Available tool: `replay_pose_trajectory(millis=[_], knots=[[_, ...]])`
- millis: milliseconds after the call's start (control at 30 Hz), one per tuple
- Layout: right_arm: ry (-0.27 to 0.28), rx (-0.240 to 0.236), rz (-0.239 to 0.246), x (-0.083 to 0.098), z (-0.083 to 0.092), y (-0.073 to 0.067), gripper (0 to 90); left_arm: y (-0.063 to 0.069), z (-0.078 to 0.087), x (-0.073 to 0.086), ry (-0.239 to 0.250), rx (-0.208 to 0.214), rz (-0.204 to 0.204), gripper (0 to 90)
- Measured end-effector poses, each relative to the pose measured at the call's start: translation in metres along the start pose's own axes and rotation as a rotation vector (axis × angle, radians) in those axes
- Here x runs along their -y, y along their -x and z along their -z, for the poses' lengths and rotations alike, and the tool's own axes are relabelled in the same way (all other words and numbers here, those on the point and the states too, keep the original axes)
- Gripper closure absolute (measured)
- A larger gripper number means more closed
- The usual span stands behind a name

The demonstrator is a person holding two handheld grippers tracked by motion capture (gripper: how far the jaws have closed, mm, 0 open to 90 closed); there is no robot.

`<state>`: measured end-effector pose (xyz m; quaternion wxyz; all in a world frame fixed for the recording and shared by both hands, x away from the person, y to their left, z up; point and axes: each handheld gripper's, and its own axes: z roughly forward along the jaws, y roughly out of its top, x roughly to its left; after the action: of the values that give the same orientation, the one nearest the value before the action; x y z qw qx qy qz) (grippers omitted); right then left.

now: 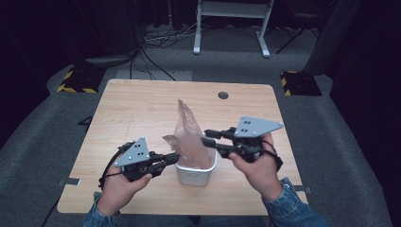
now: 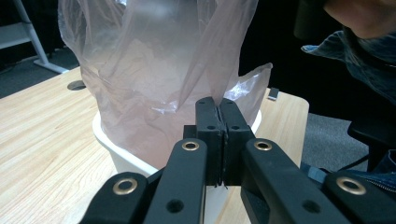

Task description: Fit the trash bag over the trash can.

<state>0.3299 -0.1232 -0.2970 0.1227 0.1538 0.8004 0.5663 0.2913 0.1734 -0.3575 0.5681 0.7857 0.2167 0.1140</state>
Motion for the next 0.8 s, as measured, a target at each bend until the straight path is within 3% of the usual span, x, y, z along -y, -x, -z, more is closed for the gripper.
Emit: replay_pose_trajectory(millis=[33, 67, 100, 133, 167, 200, 267, 300, 333, 367, 400, 467, 533, 667, 700, 800], knots=[[0.000, 0.000, 0.000, 0.000, 0.000, 0.000, 71.4, 0.000, 0.000, 0.000, 0.000, 0.000, 0.000, 88.8], [-0.045, -0.055, 0.021, 0.000, -0.015, -0.011, 73.7, 0.000, 0.002, 0.000, -0.004, -0.008, -0.015, 88.8], [-0.045, -0.055, 0.021, 0.000, -0.015, -0.011, 73.7, 0.000, 0.002, 0.000, -0.004, -0.008, -0.015, 88.9], [-0.088, -0.076, 0.032, 0.001, -0.031, -0.014, 75.1, 0.000, 0.005, 0.001, -0.002, -0.011, -0.017, 88.9], [-0.088, -0.076, 0.032, 0.001, -0.031, -0.014, 75.1, 0.000, 0.005, 0.001, -0.002, -0.011, -0.017, 89.0], [-0.130, -0.067, 0.045, 0.003, -0.046, -0.013, 76.0, -0.001, 0.008, 0.002, 0.001, -0.014, -0.012, 89.0], [-0.177, -0.043, 0.091, 0.002, -0.057, -0.010, 73.4, -0.001, 0.009, 0.003, 0.004, -0.014, -0.004, 89.1], [-0.177, -0.043, 0.091, 0.002, -0.057, -0.010, 73.4, -0.001, 0.009, 0.003, 0.004, -0.014, -0.004, 89.1], [-0.227, 0.000, 0.150, 0.001, -0.068, -0.007, 60.0, -0.002, 0.010, 0.003, 0.004, -0.016, -0.007, 89.1], [-0.227, 0.000, 0.150, 0.001, -0.068, -0.007, 60.0, -0.002, 0.010, 0.003, 0.004, -0.016, -0.007, 89.2], [-0.252, 0.054, 0.238, -0.003, -0.077, -0.006, 49.0, -0.002, 0.011, 0.004, 0.006, -0.012, -0.005, 89.2], [-0.253, 0.054, 0.261, -0.006, -0.082, -0.004, 47.1, -0.001, 0.010, 0.004, 0.012, -0.014, -0.002, 89.2], [-0.256, 0.066, 0.253, -0.009, -0.087, 0.000, 42.0, -0.001, 0.010, 0.004, 0.009, -0.012, -0.007, 89.3], [-0.277, 0.041, 0.176, -0.006, -0.097, 0.010, 40.4, 0.001, 0.010, 0.003, 0.001, -0.009, -0.016, 89.5], [-0.277, 0.041, 0.176, -0.006, -0.097, 0.010, 40.4, 0.001, 0.010, 0.003, 0.001, -0.009, -0.016, 89.6], [-0.283, -0.020, 0.108, 0.002, -0.106, 0.020, 55.5, 0.003, 0.008, 0.004, -0.007, 0.003, -0.005, 89.7]])
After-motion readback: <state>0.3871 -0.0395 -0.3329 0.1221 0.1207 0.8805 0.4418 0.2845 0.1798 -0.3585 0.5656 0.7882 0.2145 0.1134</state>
